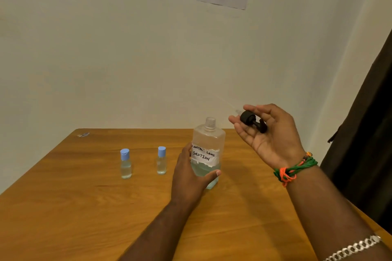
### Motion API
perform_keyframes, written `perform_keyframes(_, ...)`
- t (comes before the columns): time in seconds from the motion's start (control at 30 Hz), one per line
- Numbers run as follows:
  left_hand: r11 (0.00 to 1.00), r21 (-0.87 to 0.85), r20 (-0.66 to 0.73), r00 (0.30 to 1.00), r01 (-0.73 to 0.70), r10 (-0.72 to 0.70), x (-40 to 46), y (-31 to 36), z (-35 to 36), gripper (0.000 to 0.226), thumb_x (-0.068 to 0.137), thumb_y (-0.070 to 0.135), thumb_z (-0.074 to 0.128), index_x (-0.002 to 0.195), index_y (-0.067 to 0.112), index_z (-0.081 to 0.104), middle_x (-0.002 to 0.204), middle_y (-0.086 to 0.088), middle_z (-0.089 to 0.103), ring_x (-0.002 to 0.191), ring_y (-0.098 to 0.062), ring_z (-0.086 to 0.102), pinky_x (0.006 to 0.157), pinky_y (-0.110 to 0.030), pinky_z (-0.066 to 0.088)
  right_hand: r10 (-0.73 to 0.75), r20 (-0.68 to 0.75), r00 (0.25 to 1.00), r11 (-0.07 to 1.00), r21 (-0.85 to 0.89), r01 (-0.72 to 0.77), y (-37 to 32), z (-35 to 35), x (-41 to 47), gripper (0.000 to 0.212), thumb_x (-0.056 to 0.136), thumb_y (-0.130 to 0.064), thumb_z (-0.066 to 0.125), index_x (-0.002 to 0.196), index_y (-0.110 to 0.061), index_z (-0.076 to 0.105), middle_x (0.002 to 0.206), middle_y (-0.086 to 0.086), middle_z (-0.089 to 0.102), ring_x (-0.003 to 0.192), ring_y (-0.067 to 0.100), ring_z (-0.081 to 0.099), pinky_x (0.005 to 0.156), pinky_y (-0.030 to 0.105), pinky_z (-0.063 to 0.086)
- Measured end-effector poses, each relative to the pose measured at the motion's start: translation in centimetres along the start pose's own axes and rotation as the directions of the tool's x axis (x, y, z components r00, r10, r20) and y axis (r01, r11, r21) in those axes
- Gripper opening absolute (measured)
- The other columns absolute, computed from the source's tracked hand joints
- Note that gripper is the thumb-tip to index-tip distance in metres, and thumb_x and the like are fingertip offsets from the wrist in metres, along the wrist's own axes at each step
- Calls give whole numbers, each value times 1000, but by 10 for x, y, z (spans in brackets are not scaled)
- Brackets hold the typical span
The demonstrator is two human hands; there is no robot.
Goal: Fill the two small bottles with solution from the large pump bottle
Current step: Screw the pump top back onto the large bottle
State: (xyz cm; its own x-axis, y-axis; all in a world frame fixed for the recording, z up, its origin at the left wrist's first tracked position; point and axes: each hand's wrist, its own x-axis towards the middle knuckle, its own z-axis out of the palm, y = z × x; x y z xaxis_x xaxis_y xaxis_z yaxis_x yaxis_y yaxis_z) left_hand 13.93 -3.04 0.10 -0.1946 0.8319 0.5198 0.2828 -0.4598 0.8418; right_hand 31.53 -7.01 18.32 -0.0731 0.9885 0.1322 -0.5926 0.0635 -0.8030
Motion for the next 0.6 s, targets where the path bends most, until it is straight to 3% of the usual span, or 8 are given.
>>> perform_keyframes(0.07, 1000, -4, -2, 1000, 1, -1, 0, -1, 0, 103, 65, 44, 100, 149, 46, 41, 144, 26, 56, 133, 4, 53, 105, -23, 50, -56, 15, 998, 994, -92, 57, 7, 0, 0, 32, 87, -2, 63, 118, -1, 58, 116, 21, 58, 106, 36, 72, 97, 39, 56)
perform_keyframes(0.17, 1000, 3, 1, 1000, -3, 3, 0, -1, 0, 101, 65, 45, 100, 145, 54, 39, 140, 30, 56, 130, 11, 52, 100, -14, 47, -214, -46, 976, 899, -400, 178, 22, -1, 0, 44, 83, 10, 68, 121, -12, 61, 122, 18, 62, 102, 27, 74, 98, 44, 56)
perform_keyframes(0.23, 1000, 9, 1, 1000, -6, 6, 0, -2, 0, 99, 65, 46, 99, 145, 52, 41, 139, 29, 57, 128, 13, 51, 98, -11, 47, -360, -91, 929, 766, -597, 238, 32, -2, 0, 38, 81, -2, 78, 113, -19, 67, 109, 10, 65, 99, 26, 73, 91, 46, 59)
perform_keyframes(0.33, 1000, 14, 1, 1000, -9, 9, 0, -2, 1, 100, 65, 48, 99, 147, 49, 41, 139, 29, 57, 128, 14, 50, 98, -11, 46, -547, -62, 835, 569, -759, 316, 41, -6, 0, 30, 81, -20, 83, 108, -23, 71, 96, 2, 70, 93, 24, 72, 79, 45, 63)
perform_keyframes(0.4, 1000, 21, -2, 1000, -9, 9, 0, -2, 1, 99, 64, 49, 98, 144, 55, 40, 138, 33, 56, 128, 17, 49, 96, -6, 45, -620, -66, 782, 512, -789, 339, 43, -8, 0, 37, 78, -29, 85, 110, -24, 69, 91, 0, 73, 86, 19, 74, 74, 45, 63)
perform_keyframes(0.5, 999, 34, -7, 1000, -13, 13, 0, -2, 1, 99, 64, 50, 99, 136, 70, 34, 134, 41, 52, 125, 25, 45, 90, 2, 43, -698, -125, 705, 538, -742, 400, 41, -9, 2, 39, 72, -32, 89, 104, -20, 69, 87, 3, 74, 76, 22, 76, 64, 44, 64)
perform_keyframes(0.6, 1000, 26, -6, 1000, -11, 11, 1, -2, 1, 99, 64, 48, 99, 139, 65, 36, 136, 36, 54, 125, 23, 47, 95, -6, 43, -763, -151, 629, 530, -703, 474, 35, -7, 7, 28, 75, -29, 88, 97, -18, 74, 88, 0, 75, 79, 13, 73, 71, 33, 62)
